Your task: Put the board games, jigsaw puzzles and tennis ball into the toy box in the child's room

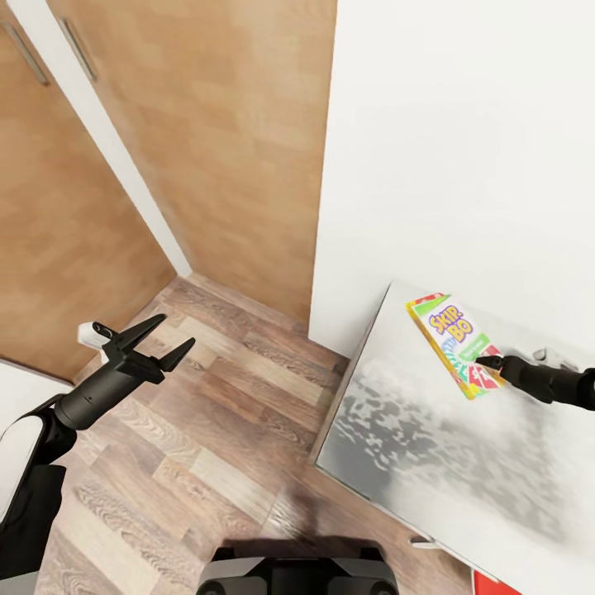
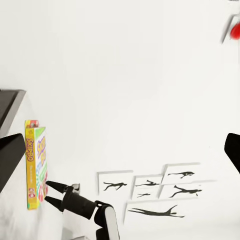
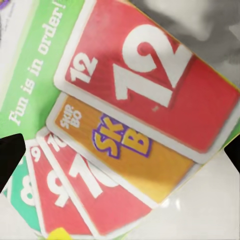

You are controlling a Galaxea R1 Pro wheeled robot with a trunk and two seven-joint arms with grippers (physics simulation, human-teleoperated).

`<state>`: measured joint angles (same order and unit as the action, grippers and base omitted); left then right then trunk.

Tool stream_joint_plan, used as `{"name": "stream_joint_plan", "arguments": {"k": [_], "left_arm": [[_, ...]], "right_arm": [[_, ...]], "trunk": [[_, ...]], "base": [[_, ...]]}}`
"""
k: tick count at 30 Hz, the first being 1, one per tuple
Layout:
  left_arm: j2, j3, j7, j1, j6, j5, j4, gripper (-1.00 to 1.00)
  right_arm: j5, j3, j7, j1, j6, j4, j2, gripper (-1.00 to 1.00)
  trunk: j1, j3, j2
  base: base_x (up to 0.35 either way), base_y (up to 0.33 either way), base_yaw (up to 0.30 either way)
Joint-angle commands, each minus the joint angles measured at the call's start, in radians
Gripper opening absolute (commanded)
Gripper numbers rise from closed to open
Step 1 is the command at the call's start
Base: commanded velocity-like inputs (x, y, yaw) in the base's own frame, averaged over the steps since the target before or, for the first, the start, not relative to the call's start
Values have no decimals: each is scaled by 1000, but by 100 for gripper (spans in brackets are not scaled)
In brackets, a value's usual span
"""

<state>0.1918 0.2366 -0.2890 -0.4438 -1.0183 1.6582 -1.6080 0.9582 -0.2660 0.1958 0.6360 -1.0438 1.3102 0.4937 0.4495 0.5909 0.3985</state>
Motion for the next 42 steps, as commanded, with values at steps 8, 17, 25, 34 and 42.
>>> {"name": "stream_joint_plan", "arguments": {"k": [8,17,25,34,42], "left_arm": [[0,0,-7,-1,-3,-8,0,100],[0,0,-8,-1,-3,-8,0,100],[0,0,-7,0,-3,-8,0,100],[0,-2,-7,-1,-3,-8,0,100],[0,-2,-7,0,-3,-8,0,100]], "right_arm": [[12,-2,10,13,-3,0,3,100],[10,-3,10,19,-3,0,5,100],[7,-3,11,20,-3,7,6,100],[6,-4,11,21,-3,10,6,100],[7,-4,11,21,-3,10,6,100]], "trunk": [[1,2,2],[1,2,2],[1,2,2],[1,2,2],[1,2,2]], "base": [[0,0,51],[0,0,9],[0,0,18],[0,0,205],[0,0,233]]}}
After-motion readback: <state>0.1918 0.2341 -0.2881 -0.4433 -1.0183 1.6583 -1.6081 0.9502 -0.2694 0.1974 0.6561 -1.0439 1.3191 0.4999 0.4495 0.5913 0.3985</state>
